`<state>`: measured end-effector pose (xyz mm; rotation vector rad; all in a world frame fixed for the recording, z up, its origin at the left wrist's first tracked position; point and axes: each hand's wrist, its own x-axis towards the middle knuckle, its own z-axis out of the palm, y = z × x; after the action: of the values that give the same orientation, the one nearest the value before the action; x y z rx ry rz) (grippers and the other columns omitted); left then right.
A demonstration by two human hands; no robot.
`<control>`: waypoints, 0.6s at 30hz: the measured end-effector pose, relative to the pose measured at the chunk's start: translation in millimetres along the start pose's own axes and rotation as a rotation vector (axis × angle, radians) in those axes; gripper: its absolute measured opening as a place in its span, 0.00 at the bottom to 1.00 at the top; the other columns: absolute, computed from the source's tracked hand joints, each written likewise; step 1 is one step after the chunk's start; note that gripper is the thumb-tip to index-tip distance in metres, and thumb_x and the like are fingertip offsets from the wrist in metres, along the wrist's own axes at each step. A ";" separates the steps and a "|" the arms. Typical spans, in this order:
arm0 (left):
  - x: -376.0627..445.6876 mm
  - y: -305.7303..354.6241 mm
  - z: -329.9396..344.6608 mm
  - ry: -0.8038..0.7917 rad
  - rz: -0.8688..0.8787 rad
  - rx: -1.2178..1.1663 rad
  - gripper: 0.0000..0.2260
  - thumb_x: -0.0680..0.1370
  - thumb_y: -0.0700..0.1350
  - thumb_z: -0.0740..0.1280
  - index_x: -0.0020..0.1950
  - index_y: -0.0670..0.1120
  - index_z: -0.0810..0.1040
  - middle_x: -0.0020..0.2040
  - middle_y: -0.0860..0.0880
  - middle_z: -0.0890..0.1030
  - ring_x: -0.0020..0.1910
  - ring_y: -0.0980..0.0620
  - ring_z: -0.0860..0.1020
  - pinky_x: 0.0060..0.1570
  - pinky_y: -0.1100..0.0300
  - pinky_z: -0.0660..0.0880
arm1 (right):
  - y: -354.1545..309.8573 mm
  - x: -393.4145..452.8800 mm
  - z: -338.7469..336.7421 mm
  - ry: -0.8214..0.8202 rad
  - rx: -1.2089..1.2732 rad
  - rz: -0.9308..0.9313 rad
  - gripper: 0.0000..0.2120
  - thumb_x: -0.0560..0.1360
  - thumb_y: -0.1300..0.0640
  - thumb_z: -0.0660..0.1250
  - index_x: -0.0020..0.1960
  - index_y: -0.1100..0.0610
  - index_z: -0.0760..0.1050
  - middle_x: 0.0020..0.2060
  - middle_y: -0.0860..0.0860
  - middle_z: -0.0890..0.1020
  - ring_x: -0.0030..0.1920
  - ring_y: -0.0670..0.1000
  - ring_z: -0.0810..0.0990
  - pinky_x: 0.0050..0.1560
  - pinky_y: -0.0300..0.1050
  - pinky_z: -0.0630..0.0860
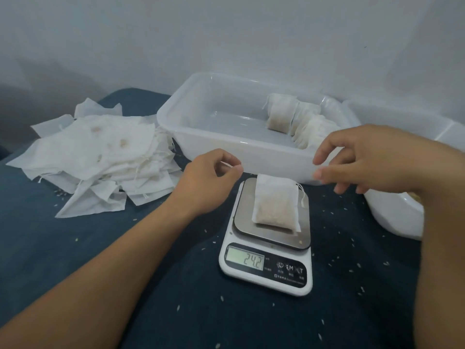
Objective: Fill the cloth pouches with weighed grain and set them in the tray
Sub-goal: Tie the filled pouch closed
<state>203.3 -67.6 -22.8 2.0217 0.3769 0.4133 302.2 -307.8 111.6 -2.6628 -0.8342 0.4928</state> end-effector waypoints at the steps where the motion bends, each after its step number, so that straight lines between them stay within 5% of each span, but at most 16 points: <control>1: -1.5 1.0 1.3 -0.026 0.012 0.010 0.02 0.79 0.54 0.70 0.50 0.59 0.80 0.41 0.63 0.85 0.31 0.65 0.78 0.36 0.63 0.73 | -0.2 2.5 2.3 -0.034 -0.014 0.000 0.12 0.70 0.38 0.73 0.51 0.40 0.78 0.40 0.41 0.88 0.40 0.48 0.88 0.51 0.56 0.84; 5: -5.5 6.0 8.2 -0.075 0.080 0.100 0.06 0.79 0.55 0.69 0.56 0.61 0.78 0.43 0.66 0.84 0.42 0.65 0.80 0.45 0.65 0.72 | 0.3 10.5 9.3 -0.057 -0.043 -0.029 0.11 0.72 0.39 0.74 0.51 0.39 0.77 0.38 0.39 0.87 0.36 0.45 0.87 0.42 0.46 0.83; 8: -5.7 12.1 14.0 -0.079 0.126 0.128 0.08 0.79 0.58 0.68 0.58 0.63 0.77 0.44 0.65 0.84 0.41 0.64 0.79 0.46 0.63 0.74 | -0.7 12.8 12.2 -0.038 -0.049 -0.047 0.09 0.74 0.41 0.74 0.50 0.39 0.76 0.37 0.34 0.85 0.33 0.39 0.85 0.34 0.36 0.76; 13: -8.1 22.1 24.5 -0.095 0.202 0.155 0.11 0.78 0.56 0.71 0.59 0.63 0.76 0.44 0.64 0.83 0.39 0.68 0.77 0.46 0.59 0.76 | -5.2 16.5 16.1 0.036 -0.078 -0.103 0.09 0.75 0.41 0.74 0.52 0.36 0.75 0.41 0.28 0.82 0.33 0.37 0.84 0.37 0.39 0.75; 18: -14.8 25.6 22.7 -0.033 0.311 0.028 0.09 0.76 0.53 0.71 0.54 0.62 0.76 0.43 0.62 0.83 0.36 0.61 0.79 0.40 0.63 0.74 | -9.2 16.5 17.5 0.087 -0.083 -0.237 0.23 0.72 0.37 0.74 0.64 0.29 0.71 0.53 0.31 0.80 0.42 0.33 0.81 0.39 0.26 0.73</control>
<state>202.4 -103.3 -12.1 2.1173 0.0463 0.5664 303.3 -287.5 95.7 -2.5899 -1.1476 0.2871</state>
